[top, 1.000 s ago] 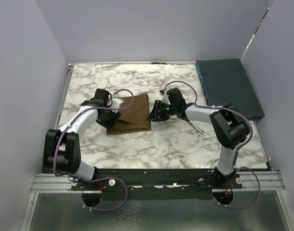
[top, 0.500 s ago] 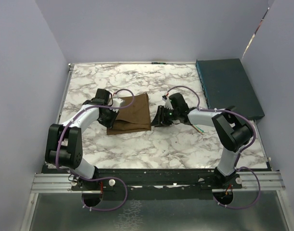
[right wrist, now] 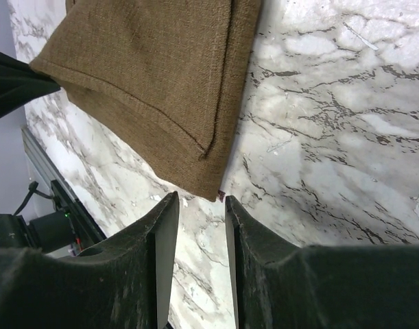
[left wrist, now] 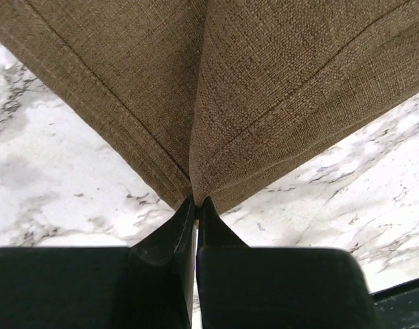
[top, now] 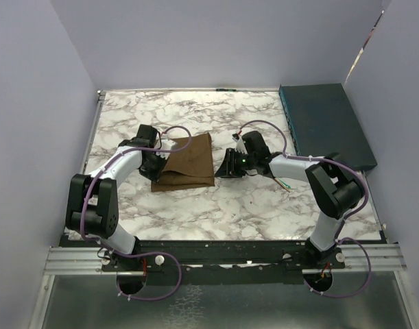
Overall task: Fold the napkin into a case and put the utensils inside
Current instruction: Fold the napkin at the center of the board.
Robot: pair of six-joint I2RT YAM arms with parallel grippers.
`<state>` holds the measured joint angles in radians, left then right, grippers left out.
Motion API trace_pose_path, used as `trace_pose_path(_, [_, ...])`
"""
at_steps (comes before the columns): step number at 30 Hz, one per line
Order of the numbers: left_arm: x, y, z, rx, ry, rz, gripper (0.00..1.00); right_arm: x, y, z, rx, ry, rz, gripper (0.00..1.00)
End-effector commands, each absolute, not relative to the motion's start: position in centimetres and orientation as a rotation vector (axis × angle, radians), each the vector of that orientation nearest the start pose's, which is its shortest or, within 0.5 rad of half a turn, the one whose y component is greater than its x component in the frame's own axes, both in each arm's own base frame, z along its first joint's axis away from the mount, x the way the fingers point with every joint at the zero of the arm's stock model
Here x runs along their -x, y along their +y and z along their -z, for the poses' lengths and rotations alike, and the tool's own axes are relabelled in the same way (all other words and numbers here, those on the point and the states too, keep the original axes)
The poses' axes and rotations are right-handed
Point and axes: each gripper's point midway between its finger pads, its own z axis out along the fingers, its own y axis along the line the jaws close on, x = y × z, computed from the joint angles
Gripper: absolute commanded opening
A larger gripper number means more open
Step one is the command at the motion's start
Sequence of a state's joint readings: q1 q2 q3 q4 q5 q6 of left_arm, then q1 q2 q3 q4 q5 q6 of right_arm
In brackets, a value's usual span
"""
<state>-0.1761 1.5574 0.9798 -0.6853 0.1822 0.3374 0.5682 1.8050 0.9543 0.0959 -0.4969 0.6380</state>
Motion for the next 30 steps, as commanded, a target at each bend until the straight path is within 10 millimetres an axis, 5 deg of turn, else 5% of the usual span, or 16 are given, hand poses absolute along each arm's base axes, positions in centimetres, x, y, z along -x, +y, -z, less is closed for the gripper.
trace_pose_path(1, [-28.3,-5.4,-6.3,-0.768,2.739,0.120,0.01,-30.8,31.3,-5.1,0.181,2.496,-1.097,0.37])
trace_pose_path(7, [-28.1,-4.8,-7.1,-0.779,2.722,0.072,0.02,-31.4,32.0,-5.3,0.203,2.485,-1.123,0.40])
trace_pose_path(14, [-27.3,-3.4,-4.8,-0.821,2.758,-0.030,0.03,-31.7,33.1,-6.3,0.196,2.457,-1.202,0.49])
trace_pose_path(30, [-26.7,-2.3,-1.7,-0.872,2.795,-0.142,0.04,-30.7,36.6,-5.4,0.279,2.485,-1.278,0.45])
